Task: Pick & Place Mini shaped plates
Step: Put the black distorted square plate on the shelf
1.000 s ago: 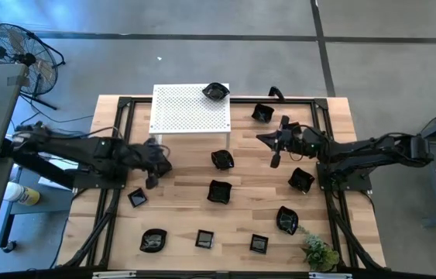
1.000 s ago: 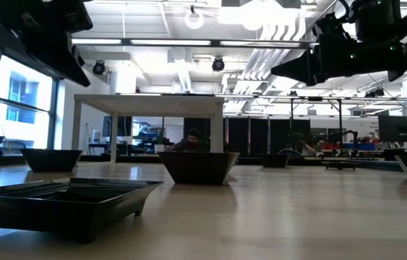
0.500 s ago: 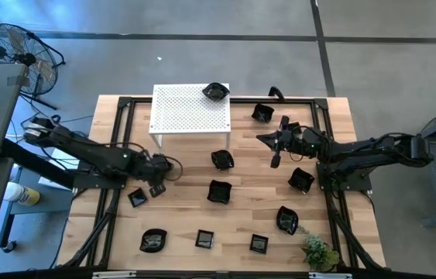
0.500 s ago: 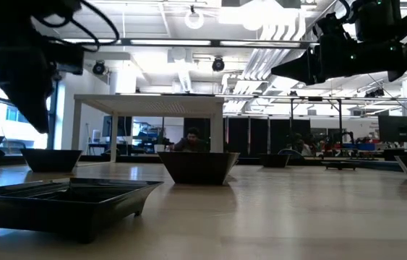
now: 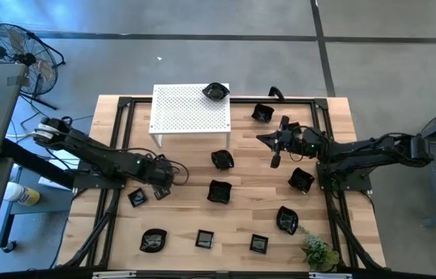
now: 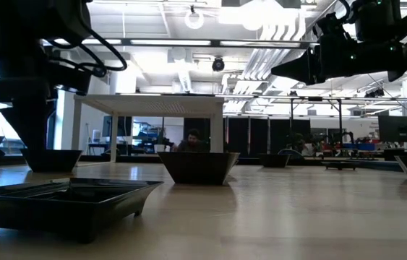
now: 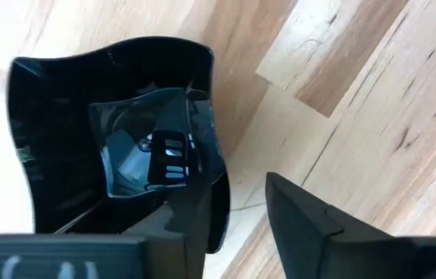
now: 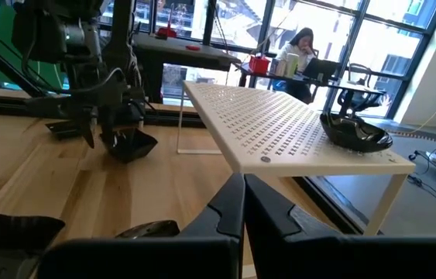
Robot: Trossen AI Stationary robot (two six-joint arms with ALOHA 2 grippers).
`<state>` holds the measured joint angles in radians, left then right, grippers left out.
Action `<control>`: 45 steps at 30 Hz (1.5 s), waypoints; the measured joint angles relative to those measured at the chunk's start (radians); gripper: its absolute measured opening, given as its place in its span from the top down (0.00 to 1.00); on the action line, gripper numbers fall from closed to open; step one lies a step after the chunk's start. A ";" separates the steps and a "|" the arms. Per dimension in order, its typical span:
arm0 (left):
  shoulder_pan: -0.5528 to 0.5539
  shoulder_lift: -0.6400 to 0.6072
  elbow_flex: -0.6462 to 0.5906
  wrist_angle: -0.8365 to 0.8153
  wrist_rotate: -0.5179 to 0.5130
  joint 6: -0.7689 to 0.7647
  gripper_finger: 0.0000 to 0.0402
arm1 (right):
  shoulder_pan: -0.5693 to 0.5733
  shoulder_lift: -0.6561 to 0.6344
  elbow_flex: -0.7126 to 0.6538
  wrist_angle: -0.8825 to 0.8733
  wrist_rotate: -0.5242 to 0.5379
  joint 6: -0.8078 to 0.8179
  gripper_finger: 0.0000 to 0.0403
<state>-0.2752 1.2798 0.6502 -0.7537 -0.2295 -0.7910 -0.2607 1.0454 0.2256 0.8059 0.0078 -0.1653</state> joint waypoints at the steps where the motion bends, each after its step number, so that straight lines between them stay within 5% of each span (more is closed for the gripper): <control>1: 0.000 0.001 0.000 0.002 0.003 0.000 0.75 | 0.000 0.000 0.000 0.000 0.000 0.000 1.00; 8: 0.000 0.001 0.002 -0.006 0.015 0.002 0.98 | 0.000 0.000 0.000 0.000 0.000 0.000 1.00; 16: 0.000 0.001 0.147 -0.014 0.092 0.105 0.99 | 0.000 0.000 0.000 0.000 0.000 0.000 1.00; 26: 0.015 0.001 0.485 -0.152 0.043 0.253 1.00 | 0.000 0.000 0.000 0.000 0.000 0.000 1.00; 35: 0.200 0.000 0.740 -0.340 -0.128 0.279 1.00 | 0.000 0.000 0.000 0.000 -0.001 0.000 0.99; 45: 0.503 0.068 0.750 -0.236 -0.038 0.496 1.00 | 0.000 0.000 0.000 0.000 -0.001 0.000 0.99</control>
<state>0.2276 1.3481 1.4007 -0.9897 -0.2672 -0.2950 -0.2608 1.0458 0.2260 0.8055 0.0071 -0.1650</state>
